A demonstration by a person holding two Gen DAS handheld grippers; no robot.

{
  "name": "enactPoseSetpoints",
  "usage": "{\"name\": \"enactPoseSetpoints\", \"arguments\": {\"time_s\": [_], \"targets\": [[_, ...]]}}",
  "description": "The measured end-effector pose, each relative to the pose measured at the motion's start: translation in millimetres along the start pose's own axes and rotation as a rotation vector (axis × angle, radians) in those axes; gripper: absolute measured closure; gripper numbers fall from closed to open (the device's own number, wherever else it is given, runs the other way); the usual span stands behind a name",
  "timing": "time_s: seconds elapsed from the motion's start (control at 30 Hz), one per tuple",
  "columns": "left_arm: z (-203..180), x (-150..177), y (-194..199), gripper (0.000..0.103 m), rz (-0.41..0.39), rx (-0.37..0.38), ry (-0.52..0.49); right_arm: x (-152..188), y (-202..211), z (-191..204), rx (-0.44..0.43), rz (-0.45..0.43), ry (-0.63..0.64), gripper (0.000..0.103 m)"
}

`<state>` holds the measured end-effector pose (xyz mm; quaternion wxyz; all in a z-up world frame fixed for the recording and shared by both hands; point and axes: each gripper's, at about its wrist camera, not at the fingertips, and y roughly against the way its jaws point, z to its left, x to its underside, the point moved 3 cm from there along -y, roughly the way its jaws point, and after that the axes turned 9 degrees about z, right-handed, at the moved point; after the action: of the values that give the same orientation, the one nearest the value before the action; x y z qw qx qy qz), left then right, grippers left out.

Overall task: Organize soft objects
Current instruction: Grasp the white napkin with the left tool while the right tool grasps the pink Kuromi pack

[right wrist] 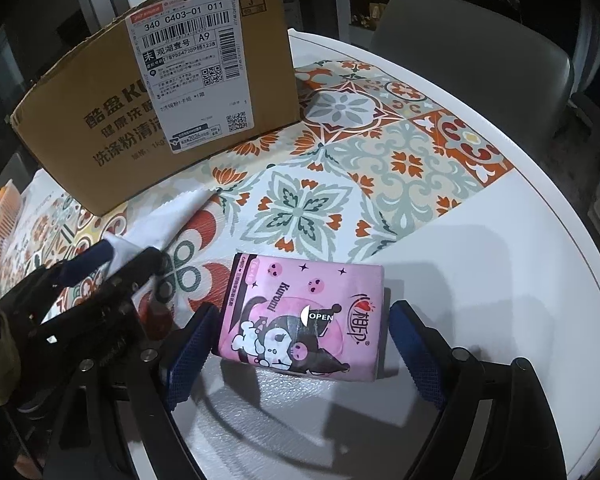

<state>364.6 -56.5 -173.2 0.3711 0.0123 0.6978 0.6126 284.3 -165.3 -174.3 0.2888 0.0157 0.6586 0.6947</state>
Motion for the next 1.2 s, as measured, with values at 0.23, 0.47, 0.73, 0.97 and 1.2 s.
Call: {"name": "enactPoseSetpoints", "arguments": {"time_s": [0.23, 0.47, 0.73, 0.97, 1.2], "targets": [[-6.6, 6.1, 6.0, 0.094, -0.004, -0.005, -0.006, 0.4, 1.6, -1.5, -0.024, -0.004, 0.013, 0.024], [-3.9, 15.7, 25.5, 0.094, -0.012, -0.016, 0.057, 2.4, 4.2, -2.6, -0.046, -0.007, 0.022, 0.025], [-2.0, 22.4, 53.8, 0.094, -0.053, -0.03, 0.116, -0.2, 17.8, -4.1, -0.072, -0.032, 0.034, 0.025], [-3.7, 25.9, 80.7, 0.094, -0.076, -0.053, 0.165, 0.4, 38.0, -6.8, -0.098, -0.073, 0.052, 0.025], [-11.0, 28.1, 108.0, 0.094, -0.123, -0.071, 0.212, 0.0, 59.9, -7.9, -0.123, -0.141, 0.093, 0.025]]}}
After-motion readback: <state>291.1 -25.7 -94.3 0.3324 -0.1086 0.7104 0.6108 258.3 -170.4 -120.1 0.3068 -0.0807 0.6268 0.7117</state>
